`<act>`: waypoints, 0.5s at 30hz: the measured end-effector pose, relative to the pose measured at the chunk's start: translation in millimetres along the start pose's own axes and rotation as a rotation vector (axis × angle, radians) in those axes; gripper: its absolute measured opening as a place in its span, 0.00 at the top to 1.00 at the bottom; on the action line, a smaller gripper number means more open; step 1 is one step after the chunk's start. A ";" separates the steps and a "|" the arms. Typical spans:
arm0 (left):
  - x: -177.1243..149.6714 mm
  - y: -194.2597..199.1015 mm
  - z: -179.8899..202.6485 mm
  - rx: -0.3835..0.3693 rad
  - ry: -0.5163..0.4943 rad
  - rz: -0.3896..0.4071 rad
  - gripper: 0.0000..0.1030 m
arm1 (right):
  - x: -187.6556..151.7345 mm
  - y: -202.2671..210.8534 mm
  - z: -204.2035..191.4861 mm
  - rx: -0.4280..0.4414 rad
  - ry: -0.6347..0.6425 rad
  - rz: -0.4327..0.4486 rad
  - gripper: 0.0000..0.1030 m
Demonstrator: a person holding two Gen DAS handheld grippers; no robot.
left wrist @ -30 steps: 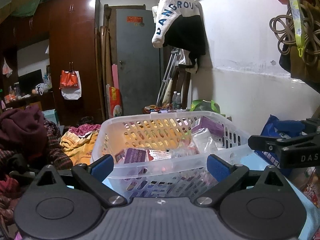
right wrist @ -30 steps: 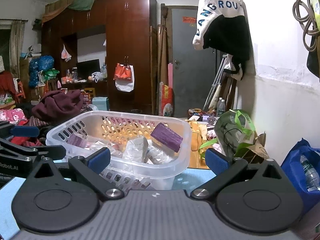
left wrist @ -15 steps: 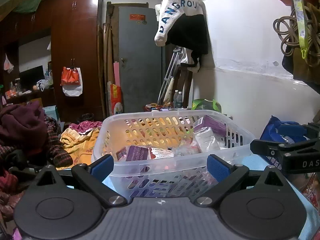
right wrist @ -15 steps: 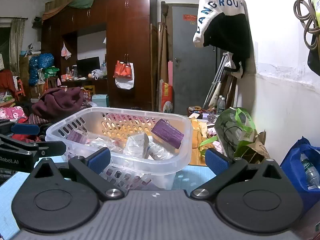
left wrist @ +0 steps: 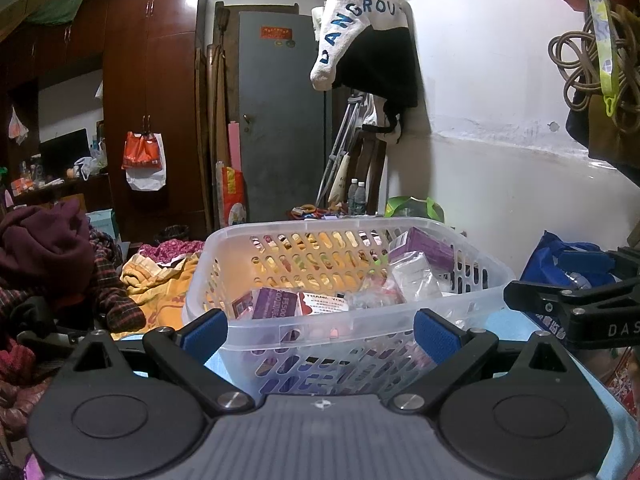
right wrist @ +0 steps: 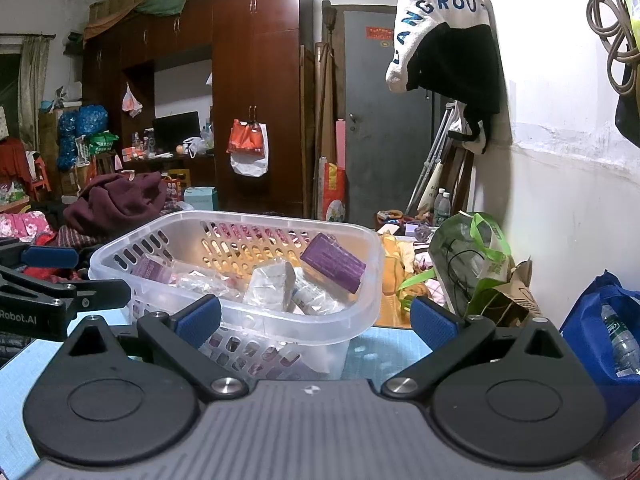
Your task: Organize objects
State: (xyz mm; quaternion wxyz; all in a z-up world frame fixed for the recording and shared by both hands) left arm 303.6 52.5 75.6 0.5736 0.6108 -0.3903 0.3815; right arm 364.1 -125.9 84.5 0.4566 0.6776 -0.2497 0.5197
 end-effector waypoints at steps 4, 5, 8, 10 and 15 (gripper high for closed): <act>-1.1 -0.6 -0.9 -0.001 0.004 -0.001 0.02 | -0.2 0.0 -0.1 0.001 0.001 0.000 0.00; -1.0 -0.7 -1.0 -0.001 0.003 0.000 0.02 | -0.6 -0.3 0.2 0.002 0.003 0.000 0.00; -1.6 -0.9 -0.9 -0.004 0.008 -0.001 0.02 | -0.6 -0.5 0.9 -0.003 0.000 0.004 0.00; -1.5 -1.1 -1.0 0.000 0.012 0.004 0.02 | -1.1 -0.7 2.0 0.000 -0.003 0.002 0.00; -1.4 -2.9 -3.3 0.009 0.027 0.014 0.02 | -1.3 -0.3 5.0 0.001 -0.014 0.000 0.00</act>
Point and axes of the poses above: each gripper's, at about its wrist camera, not at the fingertips, and y roughly against the way its jaws point, z to its right, x to its top, the point moved 6 cm from there along -y, roughly the way its jaws point, and after that the axes turned 3 degrees about -y, right-handed, at the moved point
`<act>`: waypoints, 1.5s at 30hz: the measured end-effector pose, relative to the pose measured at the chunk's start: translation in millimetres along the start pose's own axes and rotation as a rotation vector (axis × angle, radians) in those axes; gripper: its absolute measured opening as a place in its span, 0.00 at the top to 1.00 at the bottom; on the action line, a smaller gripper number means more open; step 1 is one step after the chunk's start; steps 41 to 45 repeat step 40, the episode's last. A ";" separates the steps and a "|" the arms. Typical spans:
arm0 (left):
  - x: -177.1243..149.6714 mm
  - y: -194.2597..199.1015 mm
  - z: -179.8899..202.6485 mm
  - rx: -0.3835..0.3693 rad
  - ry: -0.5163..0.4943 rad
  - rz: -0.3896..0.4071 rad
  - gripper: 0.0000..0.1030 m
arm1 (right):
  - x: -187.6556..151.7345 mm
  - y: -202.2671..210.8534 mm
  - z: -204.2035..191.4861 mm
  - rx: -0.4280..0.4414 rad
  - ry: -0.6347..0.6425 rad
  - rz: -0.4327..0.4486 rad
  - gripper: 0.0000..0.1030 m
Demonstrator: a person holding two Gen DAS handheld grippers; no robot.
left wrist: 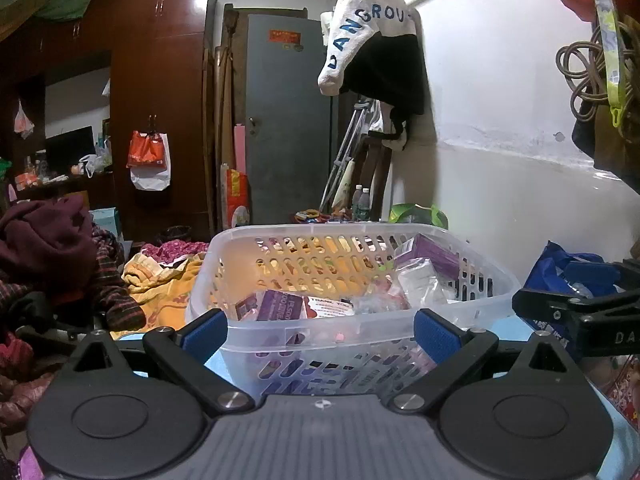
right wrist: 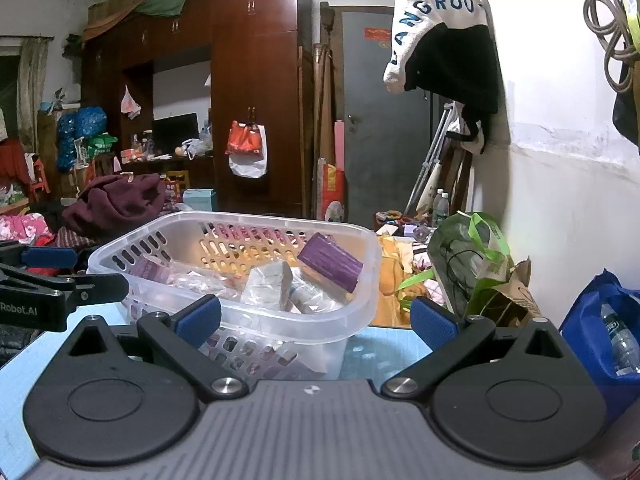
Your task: Organize objects
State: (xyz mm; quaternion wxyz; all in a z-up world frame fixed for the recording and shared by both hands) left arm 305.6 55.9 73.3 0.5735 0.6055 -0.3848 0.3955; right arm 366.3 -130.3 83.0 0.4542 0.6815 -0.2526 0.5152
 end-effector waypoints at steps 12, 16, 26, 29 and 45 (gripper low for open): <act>-2.6 -2.7 4.3 -0.005 -0.011 -0.014 0.02 | 0.3 -2.5 0.3 0.021 0.003 -0.014 0.00; -3.1 -3.9 5.7 -0.008 -0.009 -0.014 0.02 | -1.4 -2.9 0.1 0.021 0.003 -0.016 0.00; -2.3 -6.2 8.3 -0.017 -0.010 -0.016 0.02 | -1.5 -2.6 -0.2 0.021 0.004 -0.015 0.00; -2.8 -6.8 10.6 -0.026 -0.013 -0.015 0.02 | -3.3 -2.9 0.3 0.022 0.009 -0.015 0.00; -2.4 -4.2 20.1 -0.034 -0.028 0.018 0.02 | -4.2 -2.5 -0.2 0.022 0.012 -0.015 0.00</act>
Point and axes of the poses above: each gripper's, at about its wrist camera, not at the fingertips, and y roughly against the way its jaws point, z to its right, x to its top, the point moved 6 cm from there along -y, roughly the way its jaws point, and after that the axes turned 3 degrees about -y, right-handed, at the moved point
